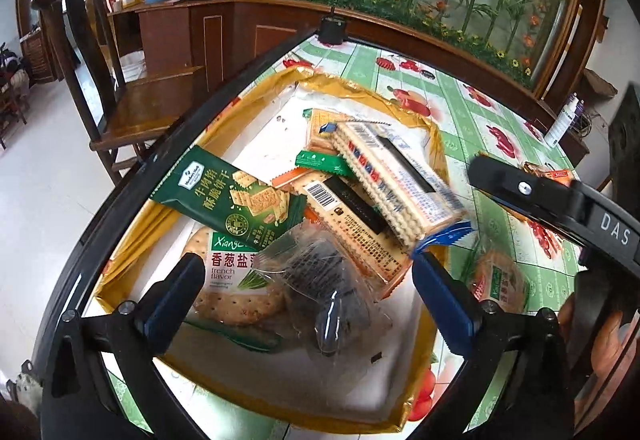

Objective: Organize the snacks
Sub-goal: 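Carry both packs over the white tray and release them inside, then grasp the orange soda cracker pack with right tool while left tool grasps the orange cheese pack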

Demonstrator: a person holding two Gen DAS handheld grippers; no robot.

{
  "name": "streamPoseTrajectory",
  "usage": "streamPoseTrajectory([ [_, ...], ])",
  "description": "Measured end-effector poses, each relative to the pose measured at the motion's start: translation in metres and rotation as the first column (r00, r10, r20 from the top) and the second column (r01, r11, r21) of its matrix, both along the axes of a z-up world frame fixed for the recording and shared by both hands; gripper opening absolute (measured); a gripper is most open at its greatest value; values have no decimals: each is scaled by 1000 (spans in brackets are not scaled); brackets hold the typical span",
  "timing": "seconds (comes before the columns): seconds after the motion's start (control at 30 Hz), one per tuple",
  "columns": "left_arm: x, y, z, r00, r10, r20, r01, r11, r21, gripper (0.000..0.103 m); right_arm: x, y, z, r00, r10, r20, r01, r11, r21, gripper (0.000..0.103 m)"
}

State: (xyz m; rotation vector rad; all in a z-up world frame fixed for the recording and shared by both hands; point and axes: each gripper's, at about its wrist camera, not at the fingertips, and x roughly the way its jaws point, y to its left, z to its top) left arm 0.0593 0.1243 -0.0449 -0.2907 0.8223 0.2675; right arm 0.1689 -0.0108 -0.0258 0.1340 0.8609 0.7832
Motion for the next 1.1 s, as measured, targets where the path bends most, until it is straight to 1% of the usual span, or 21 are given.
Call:
streamPoseTrajectory([
  [0.1, -4, -3, 7, 1000, 13, 14, -13, 1000, 22, 103, -1, -27, 1, 999, -40, -2, 40, 999, 17, 77],
  [0.2, -8, -10, 15, 999, 10, 46, -11, 1000, 21, 103, -2, -59, 0, 995, -98, -5, 98, 995, 26, 78],
  [0.33, -4, -31, 29, 996, -40, 83, 38, 999, 33, 103, -2, -100, -1, 986, -164, -14, 165, 986, 36, 78],
  [0.43, 5, -55, 36, 990, -101, 97, 96, 994, 53, 103, -2, -125, 0, 979, -206, -8, 206, 978, 37, 78],
  [0.53, 15, -76, 40, 984, -151, 96, 146, 987, 61, 103, -1, -155, 1, 967, -254, -10, 255, 966, 37, 78],
  [0.7, 27, -101, 39, 977, -197, 85, 192, 979, 63, 103, 1, -191, 1, 950, -314, -6, 314, 949, 36, 78],
  [0.87, 39, -123, 36, 970, -232, 69, 227, 971, 75, 103, 3, -221, -1, 929, -370, 3, 370, 929, 25, 82],
  [1.0, 51, -135, 35, 964, -257, 65, 252, 964, 83, 103, 7, -242, -2, 909, -417, -5, 417, 908, 30, 82],
  [1.1, 63, -148, 32, 958, -281, 53, 276, 957, 92, 103, 12, -252, -1, 898, -441, 6, 441, 898, 11, 82],
])
